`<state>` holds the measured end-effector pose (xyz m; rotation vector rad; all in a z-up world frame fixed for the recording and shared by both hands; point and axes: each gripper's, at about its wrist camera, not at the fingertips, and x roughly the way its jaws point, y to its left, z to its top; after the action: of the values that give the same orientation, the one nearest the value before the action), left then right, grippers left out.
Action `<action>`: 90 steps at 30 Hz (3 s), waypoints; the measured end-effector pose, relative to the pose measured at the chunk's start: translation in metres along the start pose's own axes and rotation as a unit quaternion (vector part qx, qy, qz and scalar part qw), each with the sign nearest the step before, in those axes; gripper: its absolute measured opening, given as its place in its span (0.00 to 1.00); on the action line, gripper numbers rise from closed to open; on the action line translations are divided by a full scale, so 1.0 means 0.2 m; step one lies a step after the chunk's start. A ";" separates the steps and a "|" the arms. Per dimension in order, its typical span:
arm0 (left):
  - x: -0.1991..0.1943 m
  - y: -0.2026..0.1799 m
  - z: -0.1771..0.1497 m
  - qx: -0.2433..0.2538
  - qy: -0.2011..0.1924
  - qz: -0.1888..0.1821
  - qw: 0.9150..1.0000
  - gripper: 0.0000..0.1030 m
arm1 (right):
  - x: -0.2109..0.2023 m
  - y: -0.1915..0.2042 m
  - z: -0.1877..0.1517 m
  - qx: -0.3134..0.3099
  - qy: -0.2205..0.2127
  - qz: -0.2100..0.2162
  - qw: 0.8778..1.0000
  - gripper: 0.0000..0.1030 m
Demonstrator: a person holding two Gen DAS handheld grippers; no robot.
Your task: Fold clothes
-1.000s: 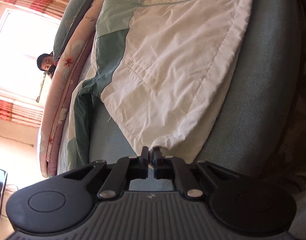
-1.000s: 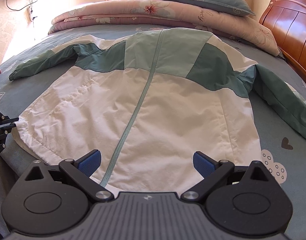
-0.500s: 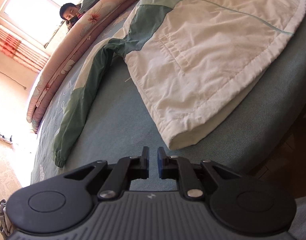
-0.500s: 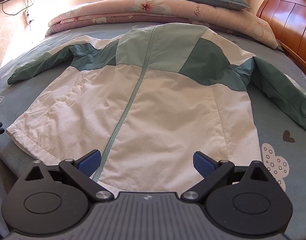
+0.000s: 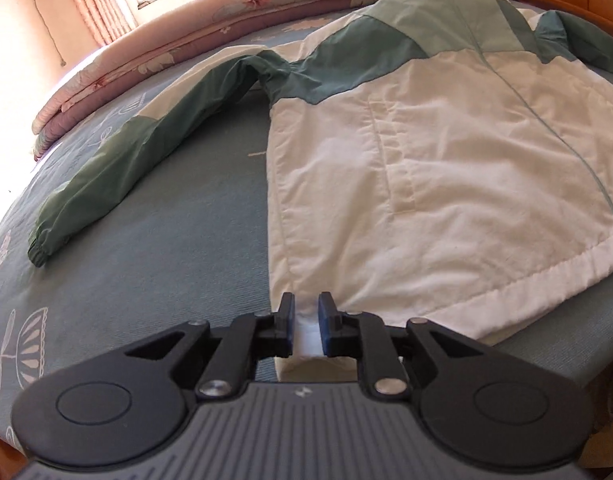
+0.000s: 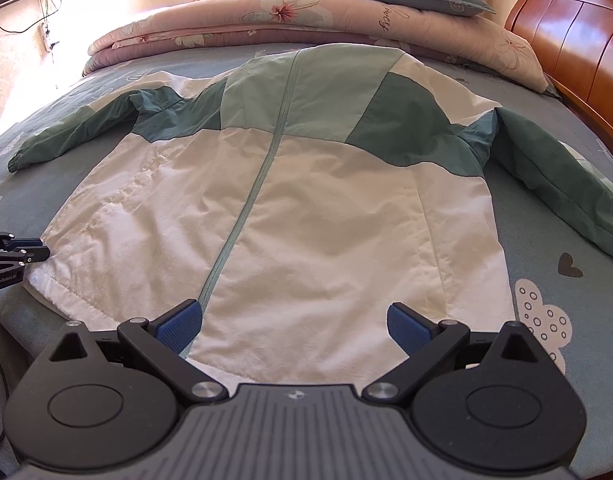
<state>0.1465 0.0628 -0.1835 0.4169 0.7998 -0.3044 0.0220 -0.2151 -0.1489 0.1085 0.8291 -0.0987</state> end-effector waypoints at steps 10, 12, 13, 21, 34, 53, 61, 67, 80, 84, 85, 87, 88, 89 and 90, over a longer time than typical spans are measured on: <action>-0.11 0.00 -0.01 -0.013 0.004 0.018 1.000 0.16 | 0.03 -0.04 -0.01 0.011 0.005 0.001 1.000 0.98; -0.19 -0.03 0.01 -0.009 -0.024 0.017 1.000 0.14 | 0.03 -0.06 -0.02 0.014 0.005 -0.002 1.000 0.98; -0.22 -0.04 0.02 -0.010 -0.037 0.012 0.999 0.14 | 0.04 -0.07 -0.02 0.019 0.008 -0.002 1.000 0.98; -0.07 -0.14 0.01 -0.053 0.004 -0.022 0.998 0.25 | 0.10 -0.05 -0.04 0.018 0.022 -0.005 1.000 0.98; -0.07 -0.14 0.20 -0.059 -0.041 -0.049 0.996 0.38 | -0.01 -0.43 0.01 0.073 -0.061 -0.033 0.995 0.47; 0.00 -0.04 0.22 -0.110 -0.001 0.017 0.994 0.56 | 0.41 -0.36 -0.02 0.135 -0.055 -0.159 0.977 0.38; -0.02 -0.35 0.42 -0.062 -0.028 -0.035 0.997 0.58 | 0.31 -0.35 -0.01 0.156 -0.070 -0.161 0.972 0.47; 0.04 -0.50 0.36 -0.050 0.003 -0.064 0.997 0.58 | 0.09 -0.30 -0.10 0.139 -0.111 -0.185 0.967 0.77; 0.01 -0.37 0.20 -0.121 0.038 -0.077 0.989 0.66 | 0.21 -0.26 -0.24 0.167 -0.038 -0.100 0.980 1.00; -0.01 -0.37 0.18 -0.131 0.033 -0.076 0.988 0.67 | 0.20 -0.27 -0.25 0.163 -0.036 -0.093 0.982 1.00; -0.01 -0.37 0.18 -0.133 0.033 -0.076 0.988 0.67 | 0.20 -0.26 -0.26 0.153 -0.034 -0.095 0.983 1.00; -0.03 -0.36 0.19 -0.138 0.031 -0.084 0.986 0.65 | 0.22 -0.23 -0.27 0.123 -0.029 -0.107 0.986 1.00; -0.03 -0.35 0.21 -0.140 0.028 -0.091 0.985 0.65 | 0.22 -0.21 -0.27 0.115 -0.028 -0.112 0.987 1.00; -0.04 -0.34 0.24 -0.143 0.020 -0.100 0.984 0.65 | 0.22 -0.21 -0.27 0.113 -0.027 -0.115 0.986 1.00; -0.05 -0.34 0.28 -0.146 0.010 -0.107 0.983 0.65 | 0.22 -0.21 -0.27 0.115 -0.027 -0.118 0.986 1.00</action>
<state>0.1472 -0.0210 -0.1587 0.0583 0.8962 -0.3761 0.0066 -0.2504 -0.2203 0.2240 0.7722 -0.4192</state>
